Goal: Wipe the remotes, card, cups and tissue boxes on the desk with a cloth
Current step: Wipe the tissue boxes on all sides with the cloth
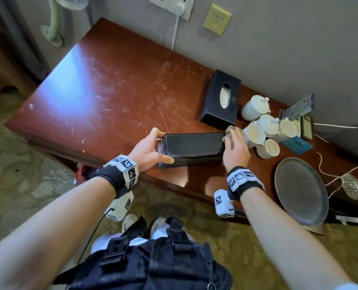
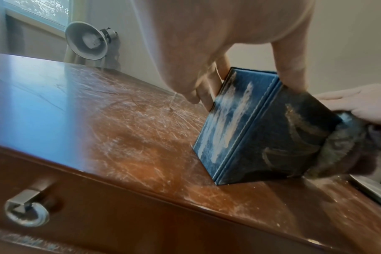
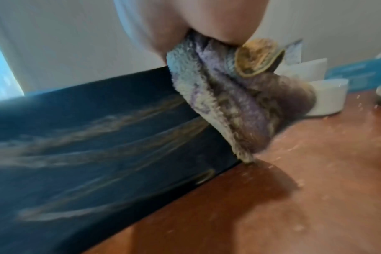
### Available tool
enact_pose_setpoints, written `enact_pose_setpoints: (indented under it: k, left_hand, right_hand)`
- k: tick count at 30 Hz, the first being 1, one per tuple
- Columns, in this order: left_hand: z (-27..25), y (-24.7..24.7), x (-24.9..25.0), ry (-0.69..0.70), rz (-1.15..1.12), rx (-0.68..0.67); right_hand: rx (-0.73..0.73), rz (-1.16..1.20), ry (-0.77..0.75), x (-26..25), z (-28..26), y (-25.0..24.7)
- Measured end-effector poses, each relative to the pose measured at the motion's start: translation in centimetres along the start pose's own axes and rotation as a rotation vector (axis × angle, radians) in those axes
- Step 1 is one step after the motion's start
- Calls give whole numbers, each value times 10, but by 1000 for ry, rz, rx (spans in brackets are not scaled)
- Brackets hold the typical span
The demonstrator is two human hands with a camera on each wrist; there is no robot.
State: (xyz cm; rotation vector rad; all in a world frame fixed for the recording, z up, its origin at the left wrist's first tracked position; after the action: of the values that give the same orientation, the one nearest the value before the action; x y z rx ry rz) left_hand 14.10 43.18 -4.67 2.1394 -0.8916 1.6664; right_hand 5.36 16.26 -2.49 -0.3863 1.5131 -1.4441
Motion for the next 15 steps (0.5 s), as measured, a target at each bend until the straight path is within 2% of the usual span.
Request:
enact_pose_setpoints:
  k: [2, 6, 9, 15]
  left_hand:
    - [0, 0, -1, 5, 4, -3]
    - [-3, -3, -1, 73, 65, -43]
    - [-4, -4, -5, 135, 143, -42]
    - [-1, -3, -12, 171, 152, -16]
  right_hand:
    - [48, 17, -135, -32, -19, 11]
    - [-103, 83, -407, -101, -68, 40]
    - [-129, 95, -419, -117, -79, 49]
    - [-124, 16, -523, -105, -75, 43]
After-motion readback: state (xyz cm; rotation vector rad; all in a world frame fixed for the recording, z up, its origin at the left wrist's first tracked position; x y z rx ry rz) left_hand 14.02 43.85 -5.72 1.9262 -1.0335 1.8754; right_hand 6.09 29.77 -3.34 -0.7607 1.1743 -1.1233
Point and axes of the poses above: each hand's wrist, its own z-axis towards the middle knuckle, its own y-axis out of the palm, x = y × z, the point moved 2 cm from there along z, towards the middle knuckle, and after that the axes turned 10 degrees about -z, right-handed, at the moved point
